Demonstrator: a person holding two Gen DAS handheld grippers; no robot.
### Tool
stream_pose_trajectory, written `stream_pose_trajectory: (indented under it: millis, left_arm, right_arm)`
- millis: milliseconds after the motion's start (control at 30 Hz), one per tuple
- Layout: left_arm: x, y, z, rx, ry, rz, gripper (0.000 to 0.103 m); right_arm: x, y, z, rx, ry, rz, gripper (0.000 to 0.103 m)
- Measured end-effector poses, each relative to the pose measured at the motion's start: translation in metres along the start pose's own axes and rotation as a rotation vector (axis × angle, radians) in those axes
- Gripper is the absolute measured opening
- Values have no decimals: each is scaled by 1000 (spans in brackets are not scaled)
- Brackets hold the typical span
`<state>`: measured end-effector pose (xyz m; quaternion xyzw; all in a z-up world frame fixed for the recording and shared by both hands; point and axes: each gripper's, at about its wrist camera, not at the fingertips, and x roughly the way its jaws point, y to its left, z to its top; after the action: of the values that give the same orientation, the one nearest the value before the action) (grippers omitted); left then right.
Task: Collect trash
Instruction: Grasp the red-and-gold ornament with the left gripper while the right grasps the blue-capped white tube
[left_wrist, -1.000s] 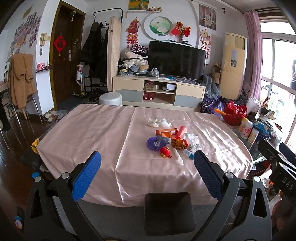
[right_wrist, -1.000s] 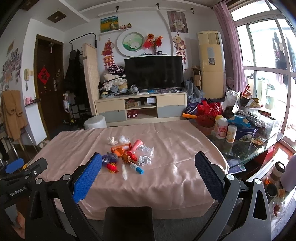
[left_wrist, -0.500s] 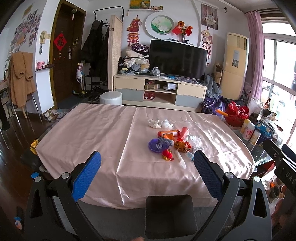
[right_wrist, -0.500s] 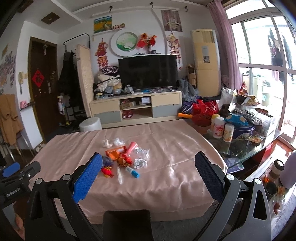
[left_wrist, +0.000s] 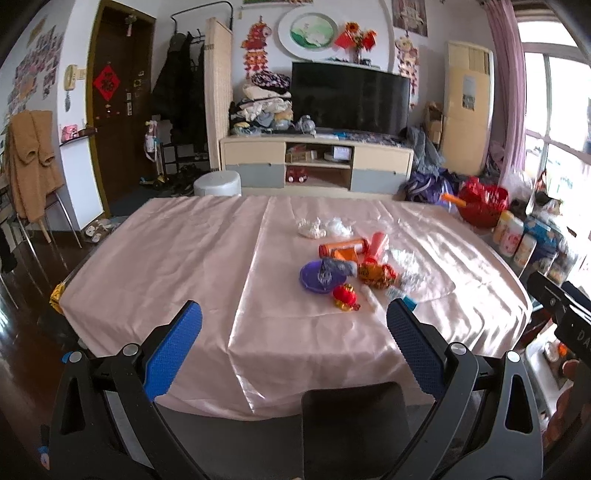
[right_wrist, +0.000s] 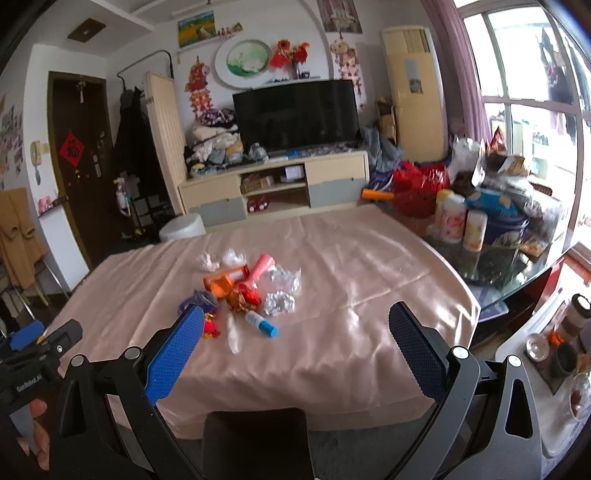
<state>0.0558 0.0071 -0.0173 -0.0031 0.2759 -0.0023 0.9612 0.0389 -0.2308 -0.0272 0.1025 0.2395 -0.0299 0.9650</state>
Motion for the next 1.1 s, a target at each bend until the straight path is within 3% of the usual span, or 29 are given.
stream_pose_trajectory:
  millis: [267, 433, 600, 733, 1100]
  left_arm:
    - [60, -3, -14, 18, 102, -35, 95]
    - [96, -10, -17, 59, 155, -77, 94]
    - [138, -22, -18, 80, 240, -127, 73]
    - [162, -30, -18, 73, 271, -165, 71]
    - [223, -46, -11, 78, 332, -187, 64]
  right_arm:
    - [61, 7, -19, -49, 108, 12, 98]
    - [105, 11, -29, -74, 201, 60, 76]
    - [148, 18, -36, -97, 293, 127, 61]
    - [169, 24, -38, -149, 325, 138, 50]
    - [200, 28, -44, -190, 350, 171, 45]
